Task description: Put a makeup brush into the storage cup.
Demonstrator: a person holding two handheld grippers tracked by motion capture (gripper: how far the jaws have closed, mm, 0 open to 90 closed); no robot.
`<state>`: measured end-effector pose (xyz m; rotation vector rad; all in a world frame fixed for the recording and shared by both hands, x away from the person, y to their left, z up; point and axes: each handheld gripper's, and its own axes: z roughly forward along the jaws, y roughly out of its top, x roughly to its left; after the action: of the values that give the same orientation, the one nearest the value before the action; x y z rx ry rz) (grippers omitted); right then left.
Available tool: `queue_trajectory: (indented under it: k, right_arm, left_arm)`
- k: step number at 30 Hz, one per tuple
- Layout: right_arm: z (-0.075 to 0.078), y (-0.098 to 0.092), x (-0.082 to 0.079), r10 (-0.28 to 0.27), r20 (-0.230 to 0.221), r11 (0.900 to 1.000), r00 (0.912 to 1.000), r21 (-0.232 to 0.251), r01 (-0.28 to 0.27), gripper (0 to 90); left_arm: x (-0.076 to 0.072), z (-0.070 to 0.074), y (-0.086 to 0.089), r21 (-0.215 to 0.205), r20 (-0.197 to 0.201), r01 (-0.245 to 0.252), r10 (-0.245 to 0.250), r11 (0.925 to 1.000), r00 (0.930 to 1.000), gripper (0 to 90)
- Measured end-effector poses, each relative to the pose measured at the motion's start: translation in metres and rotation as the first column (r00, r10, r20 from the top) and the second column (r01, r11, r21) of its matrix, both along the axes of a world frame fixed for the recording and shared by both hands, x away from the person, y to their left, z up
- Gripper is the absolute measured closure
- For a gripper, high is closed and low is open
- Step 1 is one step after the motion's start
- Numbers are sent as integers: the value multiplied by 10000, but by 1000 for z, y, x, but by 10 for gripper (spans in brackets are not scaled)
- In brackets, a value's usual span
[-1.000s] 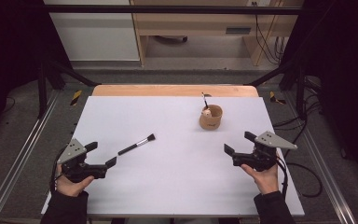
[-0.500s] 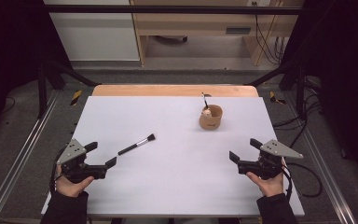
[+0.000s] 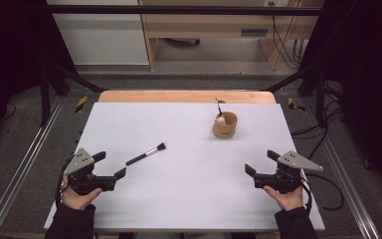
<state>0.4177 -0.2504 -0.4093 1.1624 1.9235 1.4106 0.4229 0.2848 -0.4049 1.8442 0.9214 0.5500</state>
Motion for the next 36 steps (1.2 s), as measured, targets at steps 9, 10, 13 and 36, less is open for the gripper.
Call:
queue_trajectory:
  k: [9, 10, 13, 36]
  right_arm:
    - [0, 0, 0, -56, 24, 9998, 10000, -179, 56, 46]
    - [1, 0, -1, -60, 52, 9998, 10000, -214, 62, 46]
    - [4, -1, -3, -97, 176, 9999, 9998, -132, 99, 46]
    - [5, 3, -3, 13, 155, 9999, 9999, -157, -10, 43]
  left_arm:
    - [6, 3, -7, 261, -75, 197, -195, 9995, 9998, 58]
    - [6, 4, -7, 291, -62, 232, -230, 9993, 9997, 59]
    - [7, 9, -9, 393, -3, 267, -267, 9989, 9996, 59]
    - [40, 40, -31, 1682, -285, 566, -525, 9841, 9982, 60]
